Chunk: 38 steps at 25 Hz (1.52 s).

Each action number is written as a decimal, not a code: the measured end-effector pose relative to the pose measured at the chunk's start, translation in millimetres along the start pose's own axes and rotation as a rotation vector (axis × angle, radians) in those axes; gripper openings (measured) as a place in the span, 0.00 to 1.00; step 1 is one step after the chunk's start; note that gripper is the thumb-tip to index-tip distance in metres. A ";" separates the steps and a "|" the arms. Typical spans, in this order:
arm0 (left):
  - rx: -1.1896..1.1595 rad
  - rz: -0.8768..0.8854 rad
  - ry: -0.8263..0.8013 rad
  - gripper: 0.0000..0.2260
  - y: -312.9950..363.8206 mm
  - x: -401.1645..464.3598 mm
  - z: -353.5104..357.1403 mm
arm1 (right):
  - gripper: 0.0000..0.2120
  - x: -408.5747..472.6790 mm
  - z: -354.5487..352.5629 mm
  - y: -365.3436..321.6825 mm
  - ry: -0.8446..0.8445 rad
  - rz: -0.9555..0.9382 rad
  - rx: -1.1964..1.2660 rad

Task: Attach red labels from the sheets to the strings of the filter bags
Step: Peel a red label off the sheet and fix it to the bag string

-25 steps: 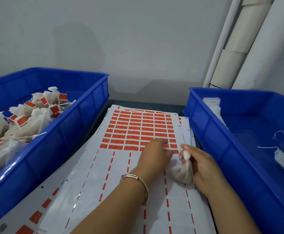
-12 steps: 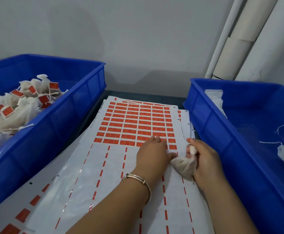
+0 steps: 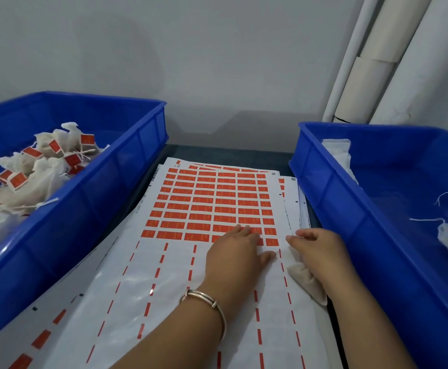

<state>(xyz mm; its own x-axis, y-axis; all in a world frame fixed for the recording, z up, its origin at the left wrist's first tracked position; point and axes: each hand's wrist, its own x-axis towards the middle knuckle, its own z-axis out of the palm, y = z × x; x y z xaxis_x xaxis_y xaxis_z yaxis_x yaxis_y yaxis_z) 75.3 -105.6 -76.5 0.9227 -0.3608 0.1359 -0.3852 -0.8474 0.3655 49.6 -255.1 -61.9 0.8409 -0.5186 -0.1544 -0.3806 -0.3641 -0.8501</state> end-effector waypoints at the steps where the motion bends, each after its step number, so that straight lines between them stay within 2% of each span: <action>1: -0.007 -0.004 0.001 0.26 0.0 0.4 -0.5 | 0.14 -0.7 -0.6 -0.4 -0.010 0.006 0.006; 4: -0.062 -0.004 0.023 0.24 0.0 0.7 -2.8 | 0.08 -1.4 -6.3 -3.3 -0.098 0.039 0.130; 6: -0.190 -0.008 0.075 0.21 0.6 -2.2 -5.3 | 0.04 -4.0 -12.2 -5.6 -0.193 0.055 0.253; 11: -0.344 0.013 0.102 0.19 9.1 -5.7 -7.6 | 0.03 -7.3 -16.6 -6.3 -0.346 -0.016 0.222; 16: -0.383 0.022 0.095 0.16 8.6 -4.0 -5.6 | 0.05 -9.3 -18.6 -6.1 -0.415 -0.029 0.348; 28: -0.413 0.038 0.127 0.13 10.7 0.0 -4.3 | 0.05 -12.2 -16.2 -7.7 -0.417 -0.068 0.300; 35: -0.463 -0.035 0.137 0.07 10.1 3.4 -3.3 | 0.05 -12.1 -16.3 -8.9 -0.389 -0.042 0.282; 38: -0.538 -0.135 0.126 0.05 9.9 5.0 -5.6 | 0.05 -11.9 -15.6 -8.6 -0.359 -0.021 0.272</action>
<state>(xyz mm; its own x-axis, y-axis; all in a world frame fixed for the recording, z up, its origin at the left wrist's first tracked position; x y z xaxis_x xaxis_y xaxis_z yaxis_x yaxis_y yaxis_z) 76.2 -113.5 -67.0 0.9708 -0.1859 0.1519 -0.2312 -0.5534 0.8002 36.9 -257.8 -44.9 0.9458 -0.1946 -0.2601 -0.2876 -0.1299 -0.9489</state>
